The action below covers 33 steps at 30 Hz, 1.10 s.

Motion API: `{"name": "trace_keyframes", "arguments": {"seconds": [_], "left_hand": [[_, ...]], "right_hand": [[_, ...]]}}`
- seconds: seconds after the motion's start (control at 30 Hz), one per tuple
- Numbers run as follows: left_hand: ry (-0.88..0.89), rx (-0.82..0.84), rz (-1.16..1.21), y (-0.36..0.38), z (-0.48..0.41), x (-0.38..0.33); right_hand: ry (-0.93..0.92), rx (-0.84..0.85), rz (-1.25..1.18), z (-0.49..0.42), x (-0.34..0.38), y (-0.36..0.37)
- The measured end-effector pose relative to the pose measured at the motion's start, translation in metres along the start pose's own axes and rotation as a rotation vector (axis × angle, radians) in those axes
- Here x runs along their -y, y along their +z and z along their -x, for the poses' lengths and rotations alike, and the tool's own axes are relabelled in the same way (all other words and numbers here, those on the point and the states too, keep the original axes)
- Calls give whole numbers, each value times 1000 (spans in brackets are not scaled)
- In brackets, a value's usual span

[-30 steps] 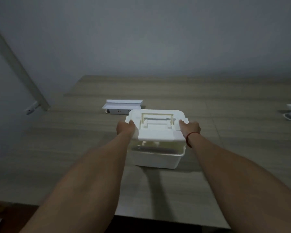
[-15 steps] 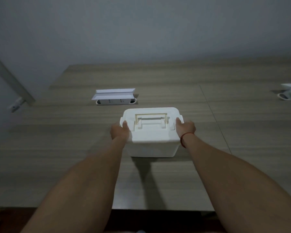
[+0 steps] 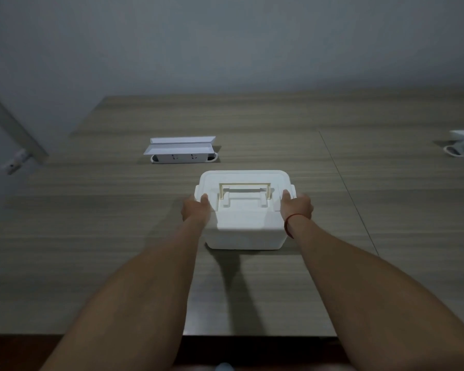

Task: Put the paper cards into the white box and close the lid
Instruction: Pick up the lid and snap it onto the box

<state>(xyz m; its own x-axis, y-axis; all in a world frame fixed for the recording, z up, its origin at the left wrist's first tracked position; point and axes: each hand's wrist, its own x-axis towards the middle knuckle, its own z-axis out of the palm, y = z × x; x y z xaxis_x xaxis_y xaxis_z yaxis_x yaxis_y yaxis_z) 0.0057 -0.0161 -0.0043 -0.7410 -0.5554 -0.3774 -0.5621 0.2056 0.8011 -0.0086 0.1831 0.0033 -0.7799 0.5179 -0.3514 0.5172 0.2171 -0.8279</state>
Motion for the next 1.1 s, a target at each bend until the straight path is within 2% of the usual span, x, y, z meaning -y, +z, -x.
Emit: {"name": "trace_keyframes", "arguments": {"seconds": [0.2, 0.33, 0.4, 0.67, 0.97, 1.1], "left_hand": [[-82, 85, 46, -4, -12, 2], [-136, 61, 49, -4, -11, 4], [-171, -18, 18, -4, -12, 5], [2, -291, -63, 5, -7, 7], [149, -279, -151, 10, 6, 6], [157, -292, -112, 9, 9, 3]], "right_hand": [[62, 4, -43, 1, 1, 2], [144, 37, -88, -1, -1, 0], [139, 37, -94, -2, -3, 1], [157, 51, -87, -6, -5, 1], [117, -2, -101, -6, -12, -4], [66, -62, -59, -5, -9, -3]]}}
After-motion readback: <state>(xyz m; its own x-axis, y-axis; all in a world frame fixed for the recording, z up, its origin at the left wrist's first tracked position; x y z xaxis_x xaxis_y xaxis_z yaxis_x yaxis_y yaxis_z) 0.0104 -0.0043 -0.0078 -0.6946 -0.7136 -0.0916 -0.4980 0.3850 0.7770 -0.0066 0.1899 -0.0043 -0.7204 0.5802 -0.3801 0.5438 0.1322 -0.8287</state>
